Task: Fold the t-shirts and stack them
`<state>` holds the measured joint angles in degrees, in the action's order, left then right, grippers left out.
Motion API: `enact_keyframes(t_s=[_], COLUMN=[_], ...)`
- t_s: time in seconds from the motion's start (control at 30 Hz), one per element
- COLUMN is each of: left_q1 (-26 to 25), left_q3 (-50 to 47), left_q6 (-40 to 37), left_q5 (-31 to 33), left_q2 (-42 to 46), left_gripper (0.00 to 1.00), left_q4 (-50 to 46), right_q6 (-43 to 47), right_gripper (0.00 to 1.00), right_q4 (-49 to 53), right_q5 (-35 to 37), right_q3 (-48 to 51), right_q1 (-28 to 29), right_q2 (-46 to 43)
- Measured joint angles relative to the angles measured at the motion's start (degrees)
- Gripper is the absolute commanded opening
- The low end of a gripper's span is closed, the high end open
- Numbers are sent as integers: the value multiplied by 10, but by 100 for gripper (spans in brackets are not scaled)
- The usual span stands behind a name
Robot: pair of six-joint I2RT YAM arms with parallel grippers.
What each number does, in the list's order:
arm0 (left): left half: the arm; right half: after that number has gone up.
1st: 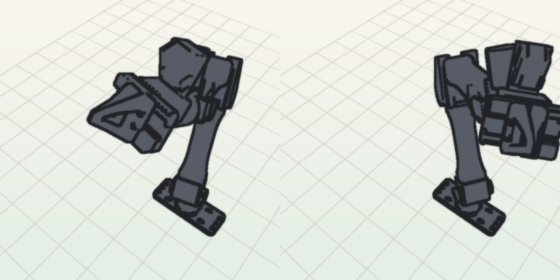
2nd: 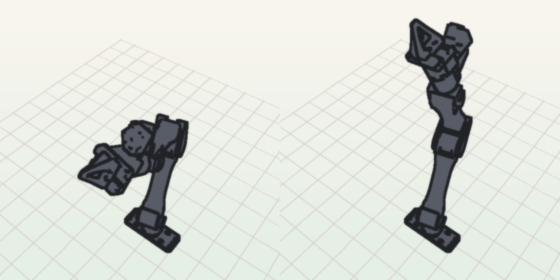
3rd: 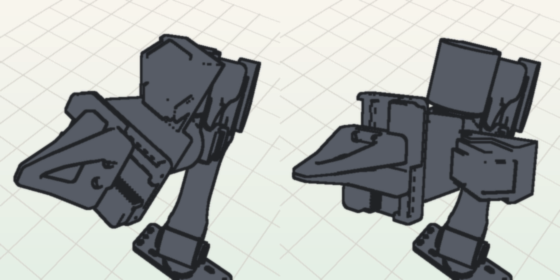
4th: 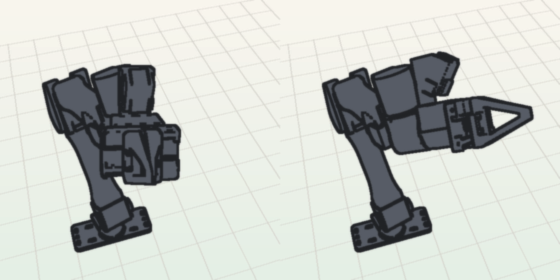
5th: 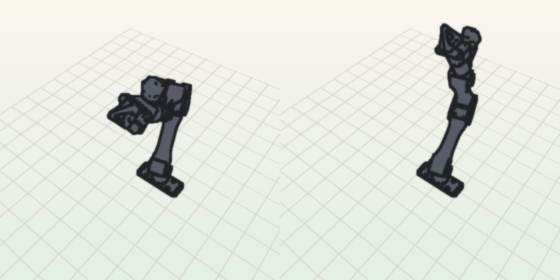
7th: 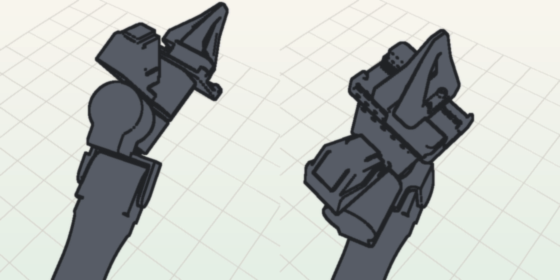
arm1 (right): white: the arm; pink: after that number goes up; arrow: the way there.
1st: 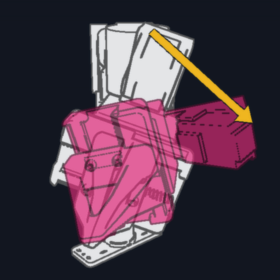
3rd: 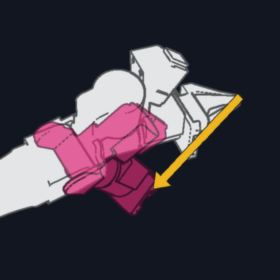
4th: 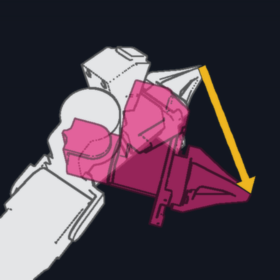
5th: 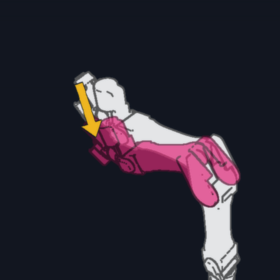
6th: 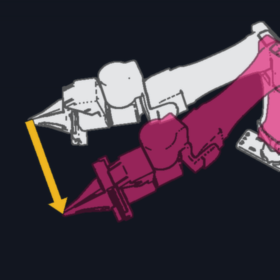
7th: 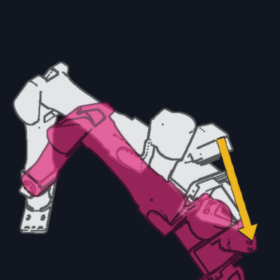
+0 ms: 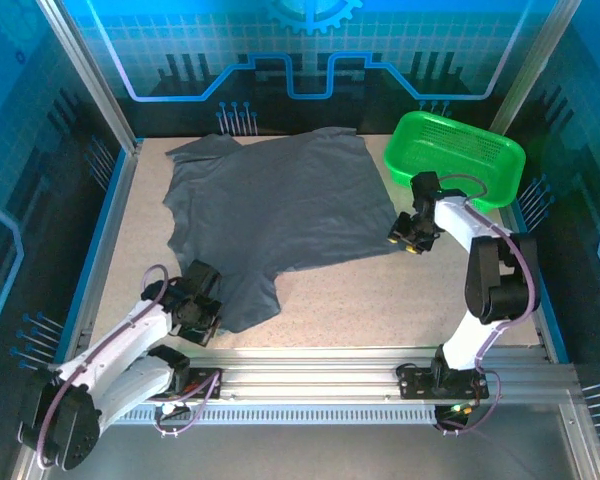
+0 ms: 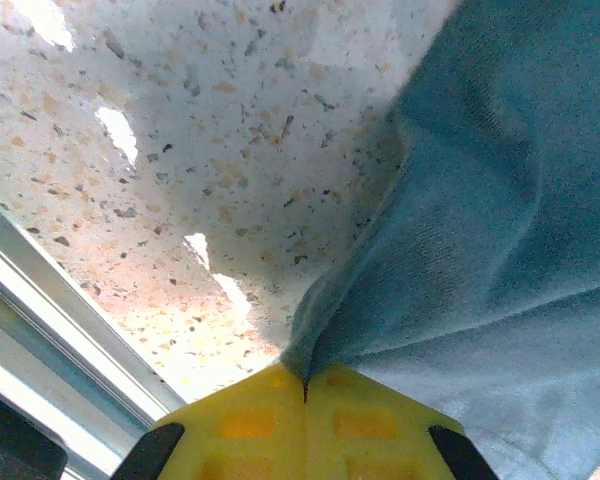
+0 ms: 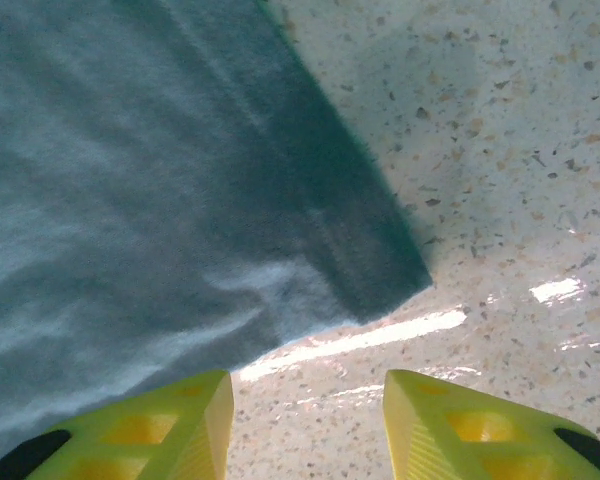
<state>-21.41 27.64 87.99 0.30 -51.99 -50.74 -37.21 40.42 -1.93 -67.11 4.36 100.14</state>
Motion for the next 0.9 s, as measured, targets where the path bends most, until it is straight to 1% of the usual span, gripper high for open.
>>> enact_keyframes(t_s=[0.3,0.37,0.43,0.5,0.57,0.67,0.73,0.83,0.9], left_q1=[3,4,5,6,9,11,12,13,15], left_q3=[2,3,4,6,9,12,15,21,22], left_q6=[-5,-10,-11,-11,-13,-15,-15,-16,-18], left_q5=[12,14,15,15,15,16,17,20,21], left_q2=[2,2,3,3,3,3,3,4,3], left_gripper=[0,0,0,0,0,0,0,0,0], left_q4=[-17,-22,-25,-28,-28,-30,-31,-34,-34], right_q6=[17,28,36,42,43,42,42,43,47], right_gripper=[47,43,36,34,35,45,47,48,45], right_q4=[-9,-9,-9,-9,-8,0,4,12,17], right_q5=[35,35,35,34,34,34,36,43,47], right_q3=[-8,-21,-34,-41,-43,-43,-39,-30,-30], right_q1=[0,0,0,0,0,0,0,3,5], right_q2=[49,62,74,83,89,88,84,71,69])
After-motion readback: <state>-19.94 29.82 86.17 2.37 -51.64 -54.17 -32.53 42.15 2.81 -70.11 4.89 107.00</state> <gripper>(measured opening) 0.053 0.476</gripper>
